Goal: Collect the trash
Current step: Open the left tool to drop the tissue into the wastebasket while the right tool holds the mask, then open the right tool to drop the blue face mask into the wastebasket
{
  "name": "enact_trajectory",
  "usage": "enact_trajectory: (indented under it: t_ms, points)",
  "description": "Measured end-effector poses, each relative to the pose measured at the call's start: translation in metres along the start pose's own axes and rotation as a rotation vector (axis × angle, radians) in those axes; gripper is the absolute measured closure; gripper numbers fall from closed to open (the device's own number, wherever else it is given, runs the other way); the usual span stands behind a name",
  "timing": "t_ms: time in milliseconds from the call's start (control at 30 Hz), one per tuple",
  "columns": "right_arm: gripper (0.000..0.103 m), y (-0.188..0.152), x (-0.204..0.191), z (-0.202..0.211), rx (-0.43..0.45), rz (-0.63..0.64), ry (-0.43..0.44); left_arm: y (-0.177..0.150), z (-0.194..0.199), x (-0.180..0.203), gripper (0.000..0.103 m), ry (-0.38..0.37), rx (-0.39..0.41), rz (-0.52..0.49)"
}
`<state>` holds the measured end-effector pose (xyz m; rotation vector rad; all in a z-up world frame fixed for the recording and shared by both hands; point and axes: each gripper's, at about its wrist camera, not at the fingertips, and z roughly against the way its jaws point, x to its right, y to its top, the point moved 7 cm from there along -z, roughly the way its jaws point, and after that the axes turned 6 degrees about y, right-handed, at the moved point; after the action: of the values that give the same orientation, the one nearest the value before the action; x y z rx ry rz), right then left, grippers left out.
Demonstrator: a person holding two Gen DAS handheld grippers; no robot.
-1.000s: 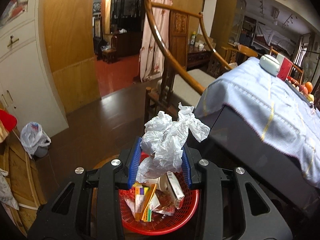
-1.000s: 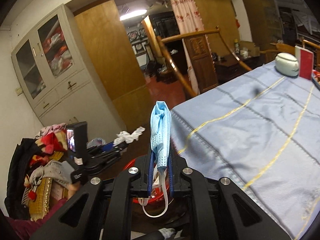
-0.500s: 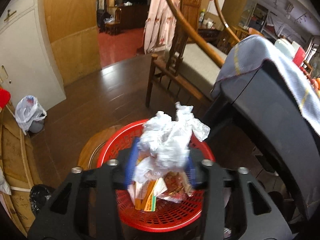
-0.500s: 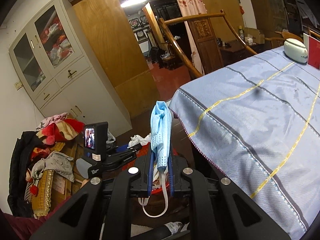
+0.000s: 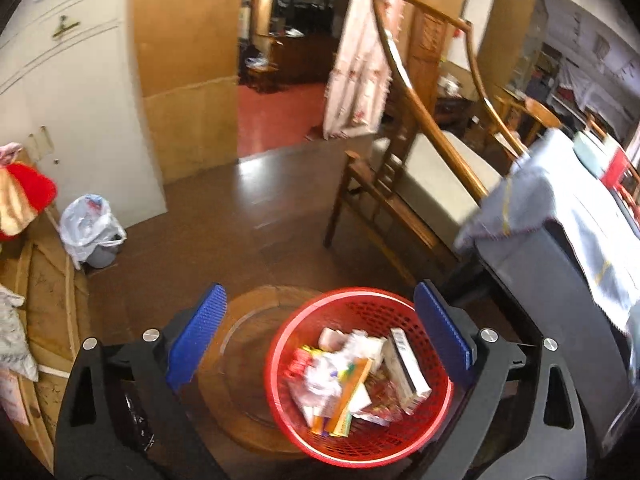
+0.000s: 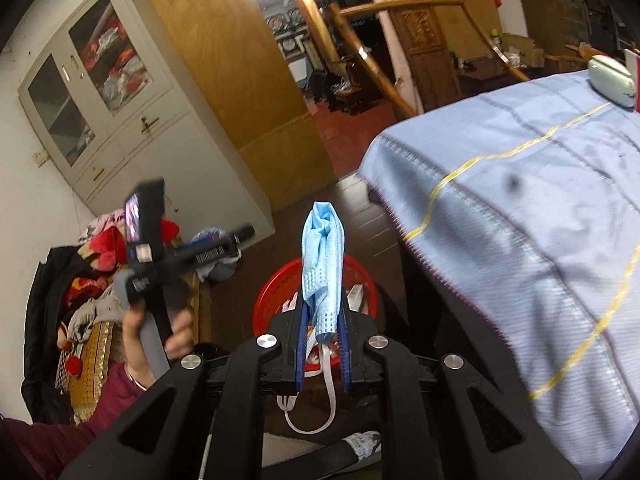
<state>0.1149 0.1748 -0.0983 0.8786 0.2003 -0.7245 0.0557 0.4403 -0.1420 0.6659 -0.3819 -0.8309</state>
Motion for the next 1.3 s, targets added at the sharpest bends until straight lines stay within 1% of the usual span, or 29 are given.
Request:
enact_trajectory:
  t_ms: [167,300,433,567,733,900,933,967,1000,1033,1233,1300]
  points:
    - [0.088,-0.002,-0.016,-0.034,-0.065,0.027,0.031,0.008,0.004,-0.023,0.011,0.095,0.042,0.022]
    - [0.088,0.003,-0.029,-0.059,-0.1,0.052,0.052,0.008,0.002,-0.032,0.009,0.127,0.054,0.023]
    - [0.088,0.009,-0.039,-0.081,-0.13,0.063,0.067,0.002,-0.003,-0.036,0.009,0.154,0.05,0.008]
    - [0.088,0.011,-0.043,-0.101,-0.155,0.065,0.078,-0.007,-0.015,-0.043,0.009,0.193,0.034,-0.008]
    - [0.087,0.012,-0.043,-0.126,-0.191,0.064,0.081,-0.017,-0.03,-0.056,0.009,0.198,-0.006,0.016]
    - [0.083,0.01,-0.039,-0.148,-0.212,0.089,0.048,-0.025,-0.043,-0.072,0.009,0.201,-0.045,0.053]
    - [0.079,0.009,-0.038,-0.155,-0.22,0.097,0.035,-0.028,-0.045,-0.075,0.009,0.2,-0.053,0.059]
    - [0.063,0.008,-0.036,-0.159,-0.227,0.103,0.018,-0.03,-0.047,-0.077,0.009,0.201,-0.063,0.064]
    - [0.055,0.007,-0.035,-0.161,-0.226,0.106,0.006,-0.032,-0.049,-0.078,0.009,0.202,-0.071,0.066]
    - [0.051,0.006,-0.033,-0.163,-0.223,0.112,-0.006,-0.033,-0.051,-0.079,0.009,0.205,-0.079,0.068]
    - [0.051,0.005,-0.026,-0.15,-0.202,0.107,-0.004,-0.033,-0.049,-0.077,0.009,0.202,-0.085,0.067]
    - [0.051,0.004,-0.023,-0.143,-0.198,0.1,-0.01,-0.03,-0.045,-0.068,0.009,0.194,-0.086,0.058]
